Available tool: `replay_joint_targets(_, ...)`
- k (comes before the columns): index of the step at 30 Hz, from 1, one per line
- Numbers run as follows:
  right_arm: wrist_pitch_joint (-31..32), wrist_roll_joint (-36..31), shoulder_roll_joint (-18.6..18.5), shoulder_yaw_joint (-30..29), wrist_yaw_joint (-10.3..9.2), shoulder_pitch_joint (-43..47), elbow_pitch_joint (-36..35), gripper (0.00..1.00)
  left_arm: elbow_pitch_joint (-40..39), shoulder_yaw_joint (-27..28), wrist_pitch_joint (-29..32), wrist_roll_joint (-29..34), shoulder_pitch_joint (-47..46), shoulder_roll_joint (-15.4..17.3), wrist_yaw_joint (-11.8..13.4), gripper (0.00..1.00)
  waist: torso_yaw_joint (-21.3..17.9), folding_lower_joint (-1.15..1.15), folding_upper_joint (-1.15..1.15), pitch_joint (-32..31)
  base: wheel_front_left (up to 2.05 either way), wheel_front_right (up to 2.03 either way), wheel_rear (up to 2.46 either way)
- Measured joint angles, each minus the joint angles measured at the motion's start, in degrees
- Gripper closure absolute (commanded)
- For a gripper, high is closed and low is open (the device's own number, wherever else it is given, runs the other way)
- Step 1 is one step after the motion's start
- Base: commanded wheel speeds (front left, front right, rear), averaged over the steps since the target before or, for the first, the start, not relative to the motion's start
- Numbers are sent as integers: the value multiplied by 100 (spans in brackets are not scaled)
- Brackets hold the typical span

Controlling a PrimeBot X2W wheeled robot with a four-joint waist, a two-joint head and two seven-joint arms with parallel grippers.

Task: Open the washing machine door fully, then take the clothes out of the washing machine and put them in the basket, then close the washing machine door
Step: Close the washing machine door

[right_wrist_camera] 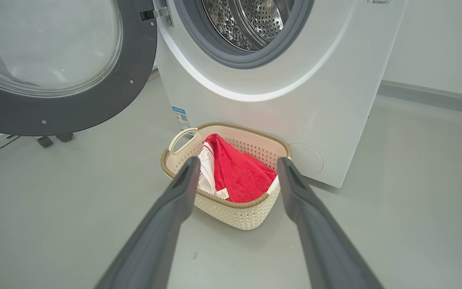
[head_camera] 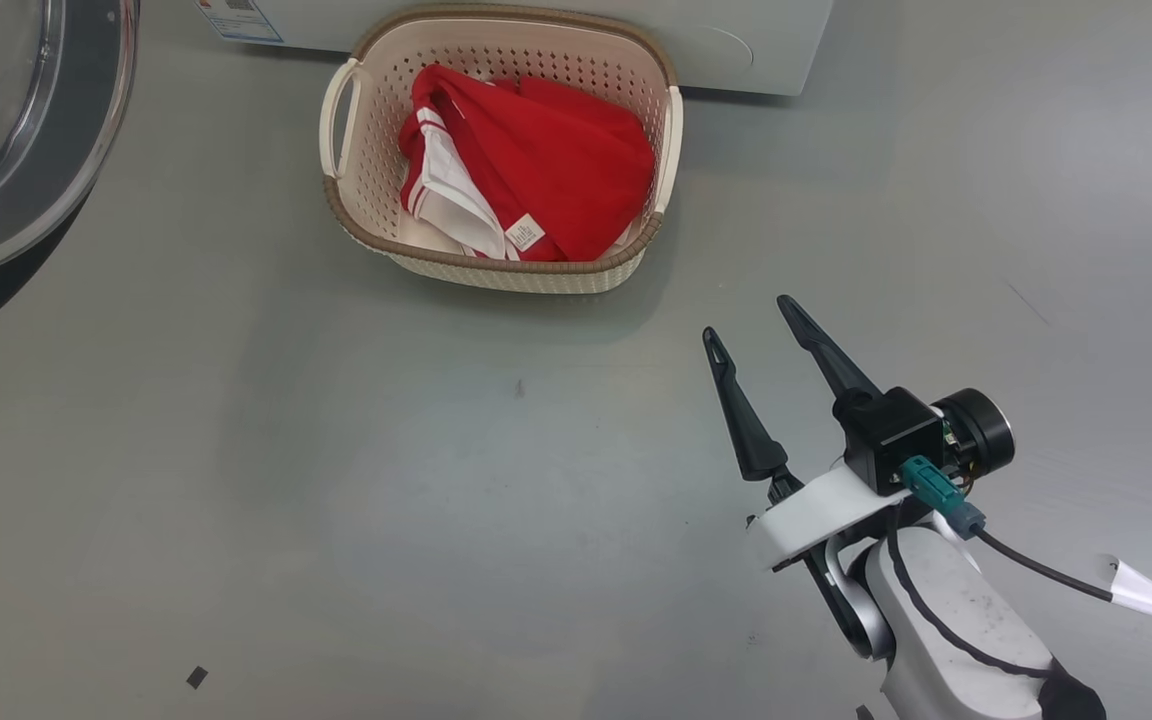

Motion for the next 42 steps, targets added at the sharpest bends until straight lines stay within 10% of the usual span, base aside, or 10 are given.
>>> replay_joint_targets(42, -2, 198, 9, -111, 27, 197, 1, 0, 202, -370, 2605, -169, 250, -720, -836, 100, 361, 0, 0, -712, 0, 0, 0)
